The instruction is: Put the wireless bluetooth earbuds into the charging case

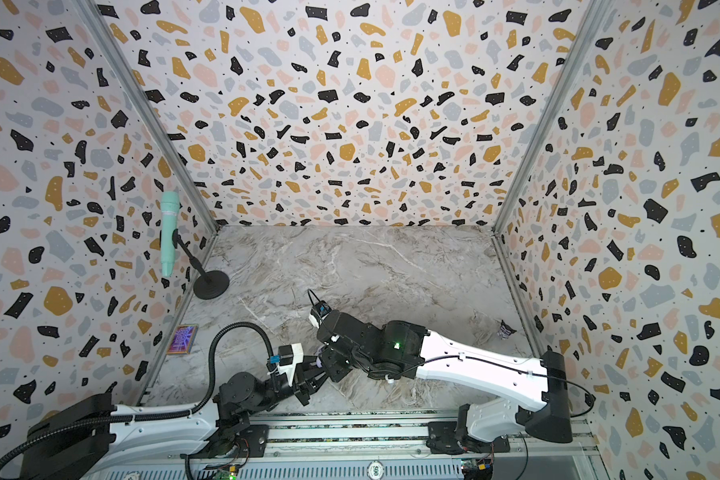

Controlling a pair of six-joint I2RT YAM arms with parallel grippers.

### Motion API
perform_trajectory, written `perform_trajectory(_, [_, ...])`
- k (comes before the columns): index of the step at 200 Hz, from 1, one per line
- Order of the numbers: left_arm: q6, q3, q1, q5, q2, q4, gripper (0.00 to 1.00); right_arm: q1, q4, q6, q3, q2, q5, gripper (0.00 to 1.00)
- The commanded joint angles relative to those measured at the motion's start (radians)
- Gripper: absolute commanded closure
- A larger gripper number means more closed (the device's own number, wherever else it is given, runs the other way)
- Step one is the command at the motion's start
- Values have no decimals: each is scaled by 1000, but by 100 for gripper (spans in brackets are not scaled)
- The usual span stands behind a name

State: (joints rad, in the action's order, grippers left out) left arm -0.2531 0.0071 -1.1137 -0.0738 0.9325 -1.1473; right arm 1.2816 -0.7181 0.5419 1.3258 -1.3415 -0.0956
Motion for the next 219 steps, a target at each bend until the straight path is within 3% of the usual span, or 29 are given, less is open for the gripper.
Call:
perform_trajectory(1, [21,7,-1,-29,-10,-87,100,-19,7,10,-24,24,27,79])
perform_trajectory(62, [26,4,-2,-31,-12,-88,100,-54,38,15,-41,55,87,84])
perform_trajectory(219, [17,2,-3,-46,-2,-110,100,-91,215,12,-116,136,186,85])
